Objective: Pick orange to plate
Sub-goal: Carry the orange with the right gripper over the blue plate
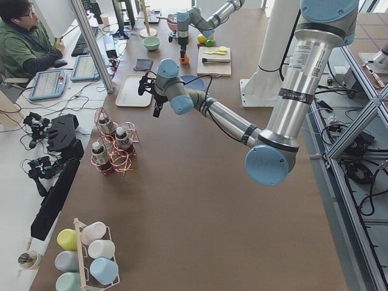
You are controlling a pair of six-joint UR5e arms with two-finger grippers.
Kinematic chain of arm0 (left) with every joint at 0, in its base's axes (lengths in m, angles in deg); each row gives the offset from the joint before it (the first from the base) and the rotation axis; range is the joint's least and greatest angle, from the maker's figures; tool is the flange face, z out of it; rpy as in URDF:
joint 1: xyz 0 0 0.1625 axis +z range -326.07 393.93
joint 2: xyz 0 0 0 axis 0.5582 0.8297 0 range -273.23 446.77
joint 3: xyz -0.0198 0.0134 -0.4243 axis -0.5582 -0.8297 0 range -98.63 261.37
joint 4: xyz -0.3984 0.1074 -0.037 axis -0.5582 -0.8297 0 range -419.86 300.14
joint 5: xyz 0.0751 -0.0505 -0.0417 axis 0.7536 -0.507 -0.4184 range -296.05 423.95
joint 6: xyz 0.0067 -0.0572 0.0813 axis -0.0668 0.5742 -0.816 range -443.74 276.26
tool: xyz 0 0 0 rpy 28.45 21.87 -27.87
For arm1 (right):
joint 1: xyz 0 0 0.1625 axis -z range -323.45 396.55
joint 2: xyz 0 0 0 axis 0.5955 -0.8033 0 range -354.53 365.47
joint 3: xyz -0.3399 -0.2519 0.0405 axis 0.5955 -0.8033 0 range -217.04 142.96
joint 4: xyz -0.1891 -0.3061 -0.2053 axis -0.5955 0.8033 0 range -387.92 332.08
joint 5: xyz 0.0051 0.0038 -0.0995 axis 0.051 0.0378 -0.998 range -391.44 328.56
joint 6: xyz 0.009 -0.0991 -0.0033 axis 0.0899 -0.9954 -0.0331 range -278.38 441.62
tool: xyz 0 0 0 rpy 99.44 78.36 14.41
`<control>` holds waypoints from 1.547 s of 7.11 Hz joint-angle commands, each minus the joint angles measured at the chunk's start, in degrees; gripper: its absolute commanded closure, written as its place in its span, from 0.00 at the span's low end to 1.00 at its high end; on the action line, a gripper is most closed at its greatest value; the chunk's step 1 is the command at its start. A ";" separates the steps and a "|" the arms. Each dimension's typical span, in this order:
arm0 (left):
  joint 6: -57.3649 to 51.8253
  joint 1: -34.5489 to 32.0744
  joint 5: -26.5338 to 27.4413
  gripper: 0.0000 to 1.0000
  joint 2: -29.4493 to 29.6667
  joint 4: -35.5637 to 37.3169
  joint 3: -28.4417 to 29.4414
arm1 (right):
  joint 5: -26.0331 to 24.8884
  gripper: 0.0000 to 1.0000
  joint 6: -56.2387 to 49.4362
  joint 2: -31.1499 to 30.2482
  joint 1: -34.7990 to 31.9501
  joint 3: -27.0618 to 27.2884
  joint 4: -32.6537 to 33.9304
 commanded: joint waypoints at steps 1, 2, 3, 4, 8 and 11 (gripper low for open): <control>-13.11 -7.67 -7.70 0.02 -0.71 2.95 2.74 | 2.17 1.00 0.01 1.15 -0.66 8.13 7.75; -22.32 -10.14 -8.17 0.02 -2.45 7.84 2.15 | 1.92 1.00 0.10 3.60 0.04 10.35 12.07; -32.07 -12.43 -8.09 0.02 -4.38 11.89 2.14 | 0.61 1.00 2.02 5.80 2.74 10.55 13.24; -39.99 -14.63 -7.83 0.02 -6.32 15.07 2.41 | -2.88 1.00 5.78 8.43 6.42 10.29 13.34; -58.15 -24.30 -5.81 0.02 -11.59 21.96 5.83 | -11.95 1.00 10.30 20.03 14.71 1.54 13.26; -60.01 -26.43 -5.89 0.02 -13.81 21.78 6.62 | -13.46 1.00 10.30 25.23 15.60 -6.65 12.64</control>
